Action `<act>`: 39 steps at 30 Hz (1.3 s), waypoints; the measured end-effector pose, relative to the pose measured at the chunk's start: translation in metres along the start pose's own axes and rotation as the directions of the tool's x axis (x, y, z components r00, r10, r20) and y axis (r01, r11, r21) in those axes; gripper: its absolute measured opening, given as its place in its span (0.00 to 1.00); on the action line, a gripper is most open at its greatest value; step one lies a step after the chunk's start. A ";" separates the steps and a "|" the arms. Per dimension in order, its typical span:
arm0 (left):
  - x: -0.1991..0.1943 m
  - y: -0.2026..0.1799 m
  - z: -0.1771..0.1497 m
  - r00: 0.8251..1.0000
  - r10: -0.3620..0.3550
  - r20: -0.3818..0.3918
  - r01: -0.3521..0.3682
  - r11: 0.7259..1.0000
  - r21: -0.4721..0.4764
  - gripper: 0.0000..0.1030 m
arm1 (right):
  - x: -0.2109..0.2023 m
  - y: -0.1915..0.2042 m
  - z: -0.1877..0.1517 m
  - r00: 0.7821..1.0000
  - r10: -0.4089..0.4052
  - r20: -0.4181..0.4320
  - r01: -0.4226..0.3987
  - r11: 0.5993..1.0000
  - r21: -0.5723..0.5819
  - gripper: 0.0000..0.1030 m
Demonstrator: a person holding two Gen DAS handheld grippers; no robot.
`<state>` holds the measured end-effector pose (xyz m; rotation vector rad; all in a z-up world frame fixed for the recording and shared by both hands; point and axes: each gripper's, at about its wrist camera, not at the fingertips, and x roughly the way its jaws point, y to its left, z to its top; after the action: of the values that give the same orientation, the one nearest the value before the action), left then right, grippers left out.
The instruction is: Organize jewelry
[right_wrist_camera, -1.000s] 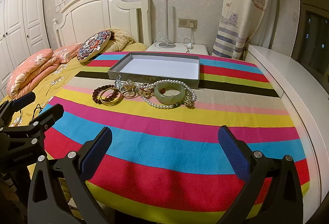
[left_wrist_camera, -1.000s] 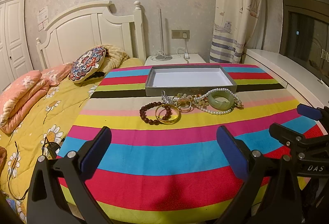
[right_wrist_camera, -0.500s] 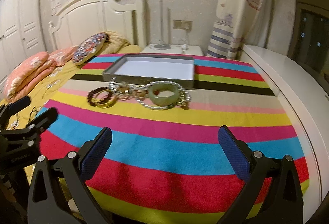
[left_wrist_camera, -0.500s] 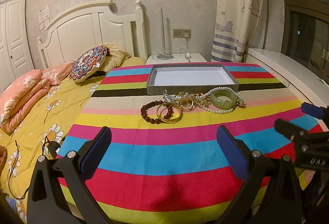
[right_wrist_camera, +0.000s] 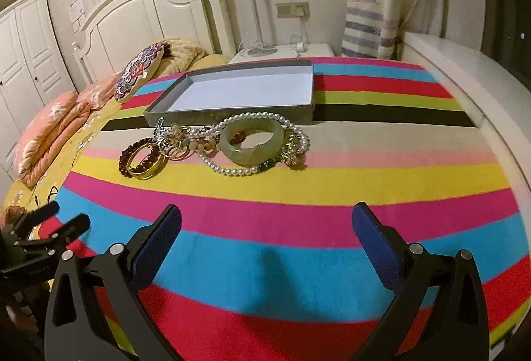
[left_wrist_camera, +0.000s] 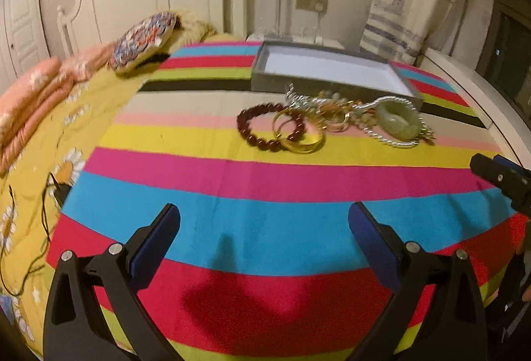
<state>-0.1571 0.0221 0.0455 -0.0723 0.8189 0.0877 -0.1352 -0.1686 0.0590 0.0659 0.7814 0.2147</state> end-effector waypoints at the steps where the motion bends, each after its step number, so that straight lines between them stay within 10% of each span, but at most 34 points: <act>1: 0.004 0.003 0.001 1.000 0.000 0.000 0.000 1.000 -0.008 0.97 | 0.005 0.000 0.003 1.000 0.006 -0.009 -0.006 1.000 -0.003 0.89; 10: 0.019 0.011 0.020 0.998 -0.028 0.053 0.027 1.000 0.014 0.94 | 0.054 0.012 0.032 0.998 0.003 -0.070 -0.009 0.996 -0.091 0.73; 23: 0.094 0.009 0.073 0.975 -0.205 -0.091 0.208 0.978 0.026 0.43 | 0.079 0.023 0.043 0.993 0.048 -0.104 -0.059 0.993 -0.106 0.65; 31: 0.125 0.010 0.088 0.969 -0.213 -0.127 0.219 0.975 0.031 0.31 | 0.080 0.040 0.041 0.989 0.102 -0.108 -0.119 0.980 -0.161 0.65; 33: 0.128 0.008 0.090 0.970 -0.204 -0.133 0.212 0.976 0.048 0.10 | 0.083 0.047 0.042 0.983 0.141 -0.119 -0.160 0.973 -0.168 0.64; 39: 0.116 0.004 0.082 0.970 -0.214 -0.112 0.223 0.971 0.084 0.04 | 0.092 0.074 0.044 0.974 0.194 -0.119 -0.218 0.943 -0.252 0.38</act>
<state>-0.0188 0.0402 0.0163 -0.0768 0.9119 -0.1650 -0.0535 -0.0757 0.0368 -0.1157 0.8325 0.5229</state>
